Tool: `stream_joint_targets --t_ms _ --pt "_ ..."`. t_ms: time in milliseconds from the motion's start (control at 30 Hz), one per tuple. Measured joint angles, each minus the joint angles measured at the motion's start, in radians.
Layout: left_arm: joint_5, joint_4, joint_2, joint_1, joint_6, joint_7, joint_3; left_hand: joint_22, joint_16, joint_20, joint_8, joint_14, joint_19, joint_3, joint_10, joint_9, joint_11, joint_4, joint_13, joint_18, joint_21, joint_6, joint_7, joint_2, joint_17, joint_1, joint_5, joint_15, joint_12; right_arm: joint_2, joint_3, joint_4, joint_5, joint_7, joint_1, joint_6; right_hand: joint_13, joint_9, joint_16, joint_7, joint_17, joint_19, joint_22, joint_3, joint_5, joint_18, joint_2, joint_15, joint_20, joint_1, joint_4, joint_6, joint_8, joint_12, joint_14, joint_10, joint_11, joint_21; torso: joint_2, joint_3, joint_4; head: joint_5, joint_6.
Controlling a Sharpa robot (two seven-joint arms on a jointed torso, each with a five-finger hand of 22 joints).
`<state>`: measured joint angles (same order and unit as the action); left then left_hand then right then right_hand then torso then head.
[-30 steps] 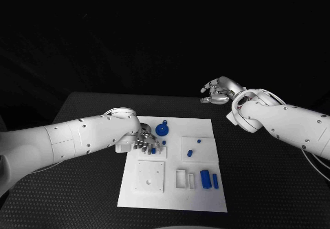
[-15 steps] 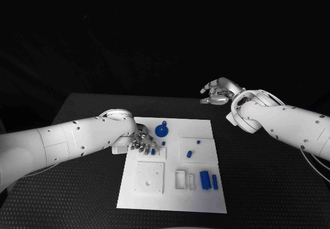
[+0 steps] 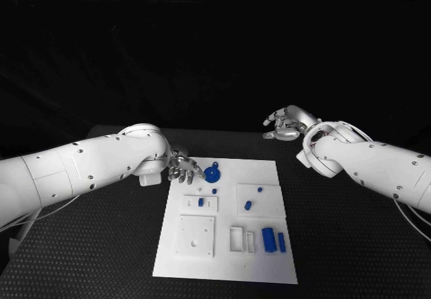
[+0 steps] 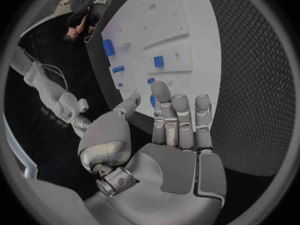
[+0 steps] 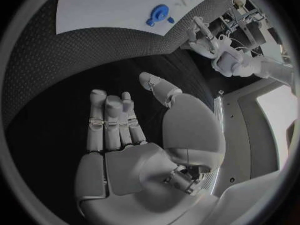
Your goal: Assemble the parts on the task board
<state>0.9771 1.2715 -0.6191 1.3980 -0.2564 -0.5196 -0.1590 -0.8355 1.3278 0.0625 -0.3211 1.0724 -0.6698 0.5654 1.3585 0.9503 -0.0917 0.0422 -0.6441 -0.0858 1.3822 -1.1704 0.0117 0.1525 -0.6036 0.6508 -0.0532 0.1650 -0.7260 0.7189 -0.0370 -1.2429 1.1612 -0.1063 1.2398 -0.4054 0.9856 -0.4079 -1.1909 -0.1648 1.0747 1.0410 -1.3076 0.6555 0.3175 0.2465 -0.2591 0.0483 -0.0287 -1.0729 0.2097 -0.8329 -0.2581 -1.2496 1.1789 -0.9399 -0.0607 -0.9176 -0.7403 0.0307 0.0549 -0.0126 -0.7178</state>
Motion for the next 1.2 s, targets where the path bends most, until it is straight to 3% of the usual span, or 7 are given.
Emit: stream_joint_targets --t_ms 100,167,233,567,833,900,1200 --pt "-0.009 -0.037 -0.001 0.015 0.008 0.004 0.000 0.010 -0.030 0.000 0.051 -0.018 0.012 0.009 -0.025 -0.023 0.028 0.009 0.015 0.000 -0.014 0.091 0.031 -0.006 0.015 0.037 0.000 -0.012 0.031 0.000 0.000 0.002 -0.001 0.000 0.000 0.000 0.000 0.000 0.000 0.000 0.000 0.000 0.000 0.000 0.000 0.000 0.004 0.000 0.000 0.004 0.000 0.000 0.000 0.000 0.000 0.000 0.000 0.000 0.000 -0.0003 -0.0008 -0.001 0.005" --pt "-0.012 -0.064 0.002 0.019 0.011 0.005 0.000 0.018 -0.055 -0.002 0.058 -0.032 0.023 0.007 -0.037 -0.029 0.040 0.016 0.031 0.016 -0.030 0.107 0.045 -0.012 0.029 0.056 0.000 -0.024 0.061 0.000 0.000 0.003 -0.002 0.000 0.000 0.000 0.000 0.000 0.000 0.000 0.000 0.000 0.000 0.000 0.000 0.000 0.004 0.000 0.000 0.004 0.000 0.000 0.000 0.000 0.000 0.000 0.000 0.000 -0.001 -0.0002 -0.0012 -0.001 0.009" --pt "-0.012 -0.095 0.010 0.020 0.017 0.008 0.000 0.023 -0.069 -0.002 0.067 -0.037 0.023 0.006 -0.044 -0.035 0.047 0.017 0.040 0.016 -0.036 0.124 0.050 -0.019 0.036 0.063 0.000 -0.029 0.077 0.001 0.000 0.004 -0.003 0.000 0.000 0.001 0.000 0.000 0.000 0.000 0.000 0.000 0.000 0.000 0.000 0.000 0.004 0.000 0.000 0.004 0.000 0.000 0.000 0.000 0.000 0.000 0.000 0.000 -0.002 -0.0002 -0.0012 -0.001 0.013" --pt "0.071 -0.227 0.093 0.017 0.067 0.045 -0.005 0.035 -0.080 -0.002 0.074 -0.031 0.023 0.009 -0.036 -0.054 0.047 -0.053 0.054 0.016 -0.044 0.136 0.056 0.020 0.043 0.053 0.000 -0.039 0.107 -0.004 0.000 0.006 -0.005 0.002 0.000 0.002 -0.001 0.000 0.000 -0.001 -0.001 -0.003 0.000 0.000 0.004 0.000 0.004 0.000 -0.003 0.004 0.000 0.001 0.000 0.000 0.000 0.000 0.000 0.000 -0.003 0.0009 -0.0025 -0.002 0.028" --pt "0.096 -0.329 0.150 -0.014 0.065 0.065 -0.008 0.036 -0.086 0.000 0.080 -0.033 0.029 0.001 -0.036 -0.064 0.047 -0.081 0.055 0.016 -0.050 0.148 0.059 0.025 0.044 0.058 0.000 -0.041 0.119 -0.007 0.000 0.009 -0.005 0.003 0.000 0.004 -0.006 0.000 0.000 0.000 -0.005 -0.008 0.000 0.000 0.004 0.001 0.004 0.000 0.000 0.004 0.000 0.004 0.000 0.000 -0.007 0.004 0.004 0.004 -0.005 0.0016 -0.0054 -0.003 0.031" --pt "0.096 -0.346 0.163 -0.021 0.061 0.070 -0.008 0.038 -0.095 -0.004 0.090 -0.042 0.040 -0.004 -0.046 -0.071 0.057 -0.085 0.057 0.016 -0.052 0.169 0.067 0.025 0.046 0.059 0.000 -0.050 0.128 -0.008 0.000 0.010 -0.005 0.003 0.000 0.005 -0.007 0.000 0.000 0.001 -0.005 -0.008 0.000 0.000 0.004 0.001 0.004 0.000 0.000 0.004 0.000 0.005 0.000 0.000 -0.007 0.007 0.000 0.004 -0.006 0.0019 -0.0058 -0.003 0.032" --pt "0.094 -0.377 0.178 -0.025 0.027 0.079 -0.008 0.046 -0.124 -0.006 0.127 -0.079 0.075 -0.032 -0.083 -0.115 0.086 -0.084 0.066 0.027 -0.074 0.229 0.095 -0.004 0.060 0.090 0.000 -0.075 0.165 -0.009 0.000 0.011 -0.006 0.005 0.000 0.007 -0.009 0.000 0.000 -0.002 -0.008 -0.011 0.000 0.000 0.004 0.001 0.004 0.000 -0.003 0.004 0.000 0.001 0.000 0.000 -0.007 0.007 0.000 0.008 -0.005 0.0010 -0.0056 -0.001 0.027"
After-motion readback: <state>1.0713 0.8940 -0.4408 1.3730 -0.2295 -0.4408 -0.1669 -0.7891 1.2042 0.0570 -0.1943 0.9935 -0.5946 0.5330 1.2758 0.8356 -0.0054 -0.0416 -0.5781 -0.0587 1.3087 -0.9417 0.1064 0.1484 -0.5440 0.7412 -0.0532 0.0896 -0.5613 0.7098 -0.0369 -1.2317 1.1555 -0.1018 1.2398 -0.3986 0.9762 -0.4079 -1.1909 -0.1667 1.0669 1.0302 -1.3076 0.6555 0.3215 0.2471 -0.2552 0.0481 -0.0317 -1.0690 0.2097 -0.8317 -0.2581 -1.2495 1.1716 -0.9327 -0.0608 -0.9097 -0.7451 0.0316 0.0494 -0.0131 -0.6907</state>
